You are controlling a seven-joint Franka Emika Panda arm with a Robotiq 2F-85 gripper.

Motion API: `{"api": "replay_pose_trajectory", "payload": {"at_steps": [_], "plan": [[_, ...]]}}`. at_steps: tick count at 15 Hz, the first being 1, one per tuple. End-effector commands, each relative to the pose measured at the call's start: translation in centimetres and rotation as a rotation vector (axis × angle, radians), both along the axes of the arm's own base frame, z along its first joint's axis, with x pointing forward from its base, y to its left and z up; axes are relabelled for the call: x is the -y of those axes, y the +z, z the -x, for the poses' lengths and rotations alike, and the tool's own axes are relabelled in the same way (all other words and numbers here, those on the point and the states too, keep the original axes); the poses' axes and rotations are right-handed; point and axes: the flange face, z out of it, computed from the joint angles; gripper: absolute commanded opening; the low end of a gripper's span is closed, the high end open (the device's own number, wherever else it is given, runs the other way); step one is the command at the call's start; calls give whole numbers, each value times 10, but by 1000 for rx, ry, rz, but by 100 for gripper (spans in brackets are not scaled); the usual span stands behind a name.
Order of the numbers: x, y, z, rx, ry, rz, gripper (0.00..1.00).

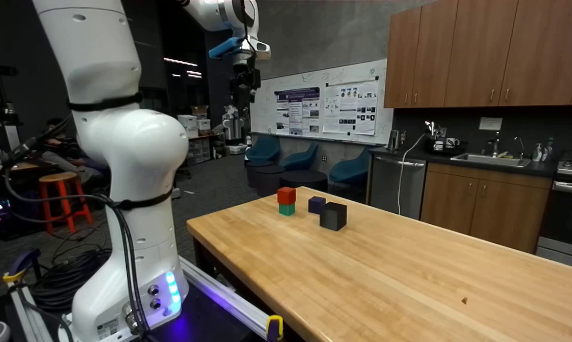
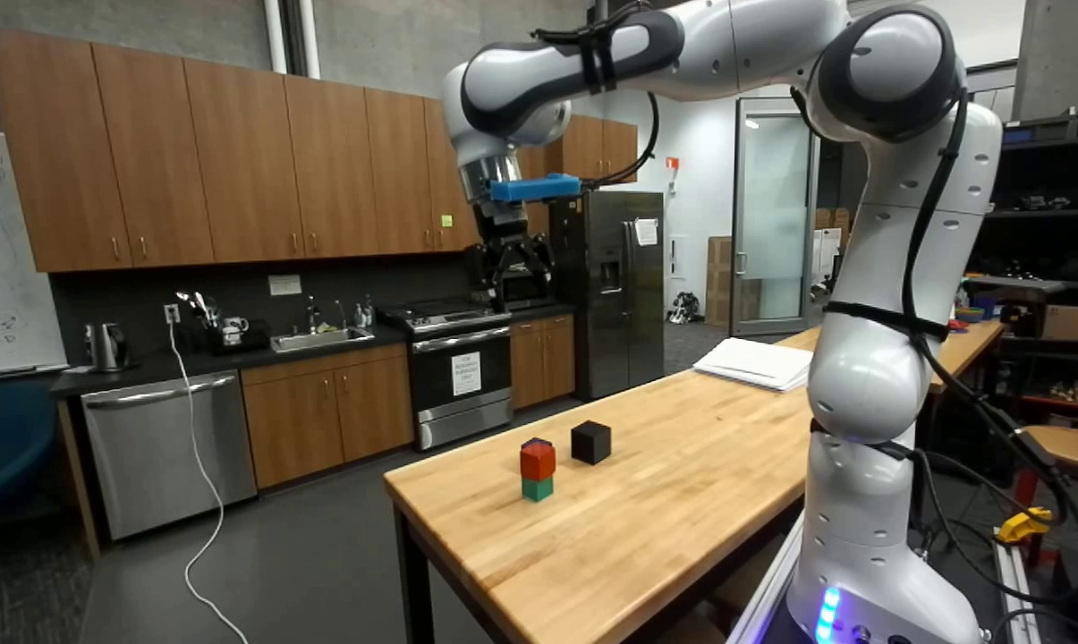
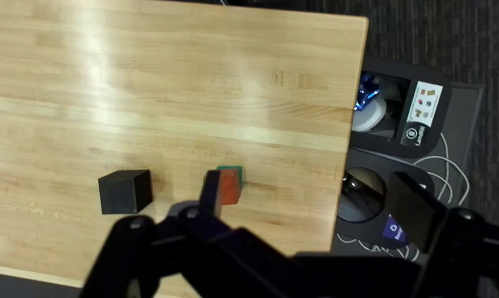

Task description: Swap the orange and green blocks' positions

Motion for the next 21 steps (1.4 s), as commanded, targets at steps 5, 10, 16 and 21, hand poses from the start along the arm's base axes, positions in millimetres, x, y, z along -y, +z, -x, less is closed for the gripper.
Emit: {"api": "replay_pose_trajectory", "payload": {"at_steps": [5, 10, 16, 21], "plan": [[27, -44, -25, 182, 73, -3, 100], [55, -87, -32, 223, 70, 15, 100], [80, -139, -29, 221, 44, 29, 100], [92, -171, -25, 217, 30, 12, 100]]}}
